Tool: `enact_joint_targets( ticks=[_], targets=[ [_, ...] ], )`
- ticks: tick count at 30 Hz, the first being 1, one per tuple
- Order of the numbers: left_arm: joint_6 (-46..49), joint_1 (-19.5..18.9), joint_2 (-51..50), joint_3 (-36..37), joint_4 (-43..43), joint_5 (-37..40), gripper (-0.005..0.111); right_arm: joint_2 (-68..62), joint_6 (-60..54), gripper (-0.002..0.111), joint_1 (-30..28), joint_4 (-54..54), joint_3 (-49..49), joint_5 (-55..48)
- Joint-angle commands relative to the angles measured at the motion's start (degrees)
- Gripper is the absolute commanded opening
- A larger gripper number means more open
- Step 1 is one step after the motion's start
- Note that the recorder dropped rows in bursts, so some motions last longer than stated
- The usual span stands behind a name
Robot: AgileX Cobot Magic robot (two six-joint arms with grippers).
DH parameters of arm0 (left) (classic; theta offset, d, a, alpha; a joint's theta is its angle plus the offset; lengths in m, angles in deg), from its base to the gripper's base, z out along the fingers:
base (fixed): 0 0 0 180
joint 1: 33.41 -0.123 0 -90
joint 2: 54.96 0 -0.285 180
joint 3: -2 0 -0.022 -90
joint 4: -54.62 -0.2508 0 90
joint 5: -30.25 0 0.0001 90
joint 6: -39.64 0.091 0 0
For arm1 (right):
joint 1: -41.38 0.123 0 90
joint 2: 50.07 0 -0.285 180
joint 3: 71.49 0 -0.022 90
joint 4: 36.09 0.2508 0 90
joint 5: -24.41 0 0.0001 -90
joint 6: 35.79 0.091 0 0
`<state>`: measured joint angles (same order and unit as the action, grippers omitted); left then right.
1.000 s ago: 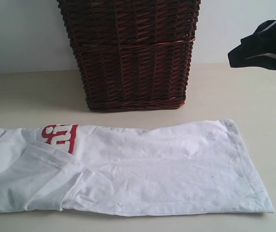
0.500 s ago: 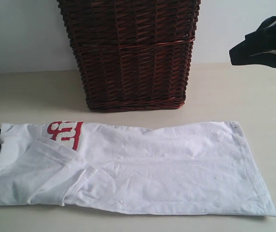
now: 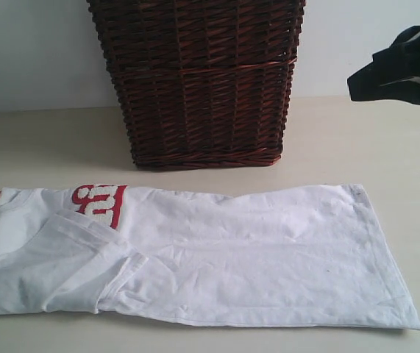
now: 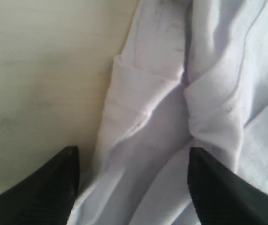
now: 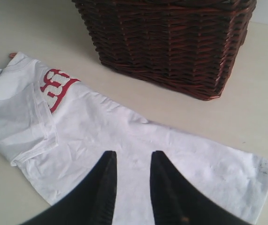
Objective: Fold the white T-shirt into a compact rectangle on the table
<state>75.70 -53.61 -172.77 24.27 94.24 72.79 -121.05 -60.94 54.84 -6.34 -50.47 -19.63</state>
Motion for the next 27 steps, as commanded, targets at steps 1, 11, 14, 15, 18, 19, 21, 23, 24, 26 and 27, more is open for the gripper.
enact_joint_targets(
  ticks=[1,11,14,15,18,19,21,23,24,26,27],
  targets=[
    [6.58,-1.89,-0.58,-1.03,5.61,4.82,0.065,0.51,-0.68,0.027,-0.12,0.30,-0.24,-0.12],
    [13.26,-4.07,0.89,-3.18,10.36,8.34,0.065,0.51,-0.68,0.027,-0.12,0.30,-0.24,0.09],
    [13.26,-4.44,0.60,-3.18,7.54,8.76,0.065,0.51,-0.68,0.027,-0.12,0.30,-0.24,0.32],
    [13.26,-4.44,0.18,-3.18,7.29,8.61,0.065,0.51,-0.68,0.027,-0.12,0.30,-0.24,0.21],
    [13.26,-4.44,-0.69,-3.18,7.53,8.23,0.065,0.51,-0.68,0.027,-0.12,0.30,-0.24,-0.03],
    [13.26,-4.44,-1.20,-3.18,7.53,8.08,0.065,0.51,-0.68,0.027,-0.12,0.30,-0.24,-0.03],
    [13.26,-4.44,-1.75,-3.18,7.79,7.85,0.065,0.51,-0.68,0.027,-0.12,0.30,-0.24,-0.03],
    [13.15,-4.44,-2.45,-3.18,7.92,6.70,0.065,0.51,-0.68,0.027,-0.12,0.30,-0.24,-0.14],
    [13.15,-4.44,-2.69,-3.18,7.92,6.11,0.065,0.51,-0.68,0.027,-0.12,0.30,-0.24,-0.14],
    [13.15,-4.44,-3.47,-3.18,7.58,3.92,0.065,0.51,-0.68,0.027,-0.12,0.30,-0.24,-0.14],
    [13.15,-4.44,-3.75,-3.18,7.98,3.25,0.065,0.51,-0.68,0.027,-0.12,0.30,-0.24,-0.14]
  ],
)
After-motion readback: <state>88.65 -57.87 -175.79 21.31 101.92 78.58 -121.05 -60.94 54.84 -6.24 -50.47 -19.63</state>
